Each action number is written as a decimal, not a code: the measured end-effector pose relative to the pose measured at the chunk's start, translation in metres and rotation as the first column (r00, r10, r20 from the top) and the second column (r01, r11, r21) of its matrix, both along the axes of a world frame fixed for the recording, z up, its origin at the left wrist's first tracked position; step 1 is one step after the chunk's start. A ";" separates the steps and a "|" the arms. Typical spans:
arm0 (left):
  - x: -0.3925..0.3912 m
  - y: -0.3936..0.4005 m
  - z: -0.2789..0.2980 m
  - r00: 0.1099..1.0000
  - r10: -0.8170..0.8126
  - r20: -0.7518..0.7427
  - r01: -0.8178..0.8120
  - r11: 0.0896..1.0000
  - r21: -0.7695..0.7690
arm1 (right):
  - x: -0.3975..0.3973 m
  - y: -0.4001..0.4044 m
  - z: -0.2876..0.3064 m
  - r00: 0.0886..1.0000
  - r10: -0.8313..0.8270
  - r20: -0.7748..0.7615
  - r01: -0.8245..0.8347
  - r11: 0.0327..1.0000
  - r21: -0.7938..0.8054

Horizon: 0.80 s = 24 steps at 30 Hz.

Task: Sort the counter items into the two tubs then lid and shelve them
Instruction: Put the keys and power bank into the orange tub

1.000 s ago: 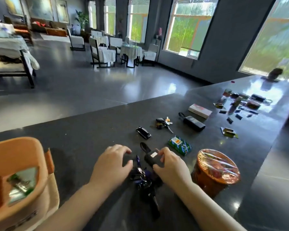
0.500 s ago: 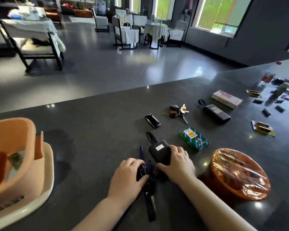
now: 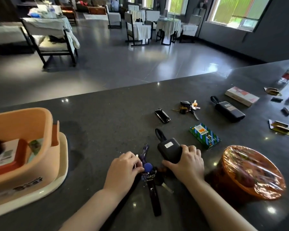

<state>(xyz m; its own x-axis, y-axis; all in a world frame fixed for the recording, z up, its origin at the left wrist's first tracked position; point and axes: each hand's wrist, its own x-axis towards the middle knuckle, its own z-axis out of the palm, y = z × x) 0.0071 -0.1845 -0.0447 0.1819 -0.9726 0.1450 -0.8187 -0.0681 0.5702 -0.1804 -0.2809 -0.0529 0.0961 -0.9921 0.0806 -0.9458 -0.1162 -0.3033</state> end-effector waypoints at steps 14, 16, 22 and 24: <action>0.053 0.045 0.078 0.990 0.091 0.104 -0.057 0.956 -0.287 | 0.049 0.032 0.081 0.962 0.221 0.160 -0.195 0.966 -0.167; 0.068 0.056 0.099 0.989 0.117 0.086 -0.082 0.939 -0.333 | 0.065 0.038 0.101 0.950 0.263 0.170 -0.230 0.954 -0.195; 0.129 0.095 0.178 0.977 0.207 -0.051 -0.208 0.871 -0.445 | 0.127 0.063 0.160 0.877 0.419 0.233 -0.349 0.892 -0.288; 0.158 0.110 0.201 0.960 0.279 -0.025 -0.257 0.844 -0.470 | 0.153 0.074 0.177 0.856 0.462 0.234 -0.387 0.871 -0.302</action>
